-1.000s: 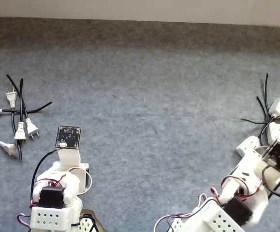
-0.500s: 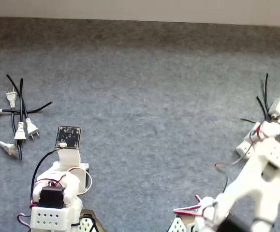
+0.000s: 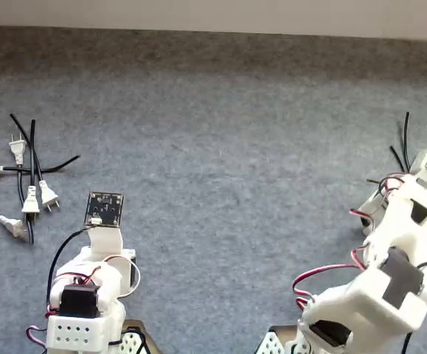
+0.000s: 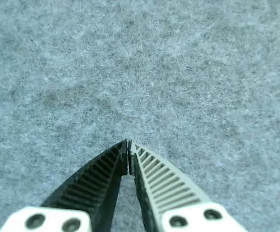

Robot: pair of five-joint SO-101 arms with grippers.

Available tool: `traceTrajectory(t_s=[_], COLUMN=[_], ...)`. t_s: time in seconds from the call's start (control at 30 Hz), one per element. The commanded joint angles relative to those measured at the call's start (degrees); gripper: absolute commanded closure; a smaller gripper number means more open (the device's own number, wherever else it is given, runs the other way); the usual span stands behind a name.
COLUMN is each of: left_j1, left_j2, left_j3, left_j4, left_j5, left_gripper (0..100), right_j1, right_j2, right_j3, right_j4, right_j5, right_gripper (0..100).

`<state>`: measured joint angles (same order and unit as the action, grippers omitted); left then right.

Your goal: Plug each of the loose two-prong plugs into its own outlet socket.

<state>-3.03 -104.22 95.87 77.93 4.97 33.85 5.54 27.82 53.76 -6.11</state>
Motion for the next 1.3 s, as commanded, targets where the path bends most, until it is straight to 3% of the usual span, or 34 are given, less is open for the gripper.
traceTrajectory(t_s=[0.0, 0.3, 0.5, 0.7, 0.93, 1.1, 1.27], left_j1=[-0.75, -0.75, -0.75, -0.75, -0.75, -0.75, -0.75], left_j2=[-0.31, -0.31, -0.31, -0.31, -0.31, -0.31, -0.31], left_j3=[1.27, 1.27, 1.27, 1.27, 1.27, 1.27, 1.27], left_j4=[-0.7, -0.7, -0.7, -0.7, -0.7, -0.7, -0.7], left_j5=[-0.44, -0.44, -0.44, -0.44, -0.44, -0.44, -0.44], left_gripper=[97, 97, 97, 97, 97, 97, 97], right_j1=[2.15, 1.8, -3.21, -16.31, -32.84, -42.77, -48.92], right_j2=[5.76, 11.21, 2.24, -8.57, -9.8, -6.64, 1.36], right_j3=[-6.81, -12.53, -12.35, -12.7, -12.79, -19.82, -27.82], right_j4=[-0.84, 1.27, 6.11, 12.53, 9.98, 16.4, 17.8], right_j5=[-0.44, -0.35, -0.7, -6.07, -7.3, -23.12, -29.1], right_gripper=[80.7, 81.7, 96.8, 97.1, 97.1, 97.1, 97.1])
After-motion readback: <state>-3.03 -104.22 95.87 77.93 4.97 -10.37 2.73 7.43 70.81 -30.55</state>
